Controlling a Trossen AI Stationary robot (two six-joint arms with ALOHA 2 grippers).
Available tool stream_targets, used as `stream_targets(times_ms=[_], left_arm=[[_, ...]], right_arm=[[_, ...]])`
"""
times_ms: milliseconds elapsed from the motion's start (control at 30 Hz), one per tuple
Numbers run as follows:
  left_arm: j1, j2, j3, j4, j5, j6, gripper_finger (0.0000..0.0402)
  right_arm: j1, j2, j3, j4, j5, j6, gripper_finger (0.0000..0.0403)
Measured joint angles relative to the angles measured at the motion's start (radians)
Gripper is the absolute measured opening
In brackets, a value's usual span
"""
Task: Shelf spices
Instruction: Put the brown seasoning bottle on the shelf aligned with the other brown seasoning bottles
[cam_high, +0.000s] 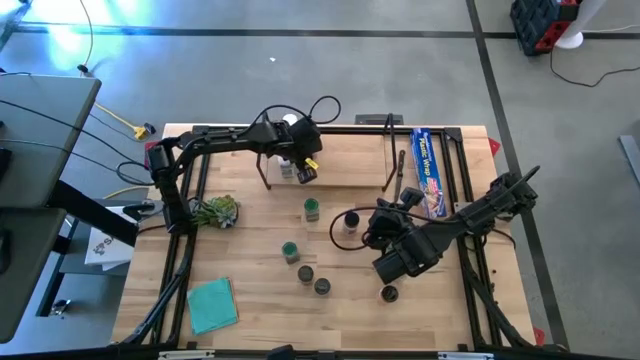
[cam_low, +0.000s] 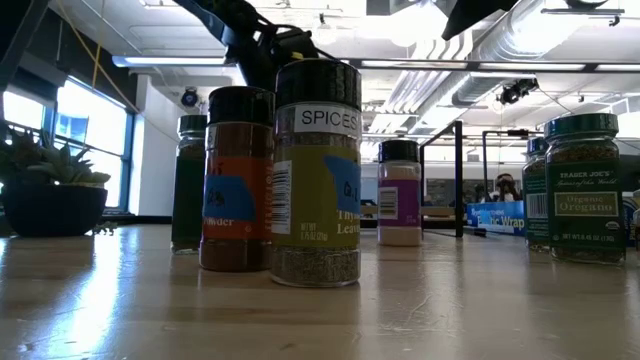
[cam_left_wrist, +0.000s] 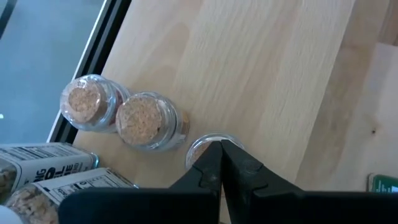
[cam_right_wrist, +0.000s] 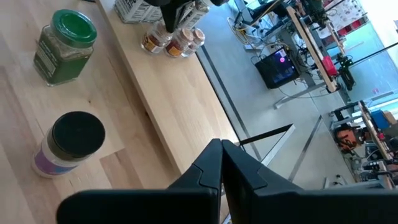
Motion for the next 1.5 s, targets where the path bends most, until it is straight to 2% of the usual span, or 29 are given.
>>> stream_targets(times_ms=[233,400,867,1033,1500], left_arm=[[0.004,0.004,0.0,0.025,-0.007,0.017,0.0001],[0.005,0.005,-0.001,0.037,-0.053,0.028,0.0001],[-0.004,-0.012,-0.001,0.069,-0.055,0.025,0.0001],[0.007,-0.019,0.023,0.001,-0.039,-0.011,0.0],[0.018,0.031,0.025,0.019,0.0,-0.004,0.0]], right_arm=[[0.0,0.0,0.0,0.001,-0.008,0.0,0.0004],[0.0,0.0,0.0,0.002,-0.008,0.0,0.0004],[0.001,0.0,0.0,0.002,-0.021,0.0,0.0004],[0.001,0.0,0.0,0.002,-0.023,0.0,0.0004],[0.001,0.0,0.0,0.004,-0.025,0.0,0.0004]])
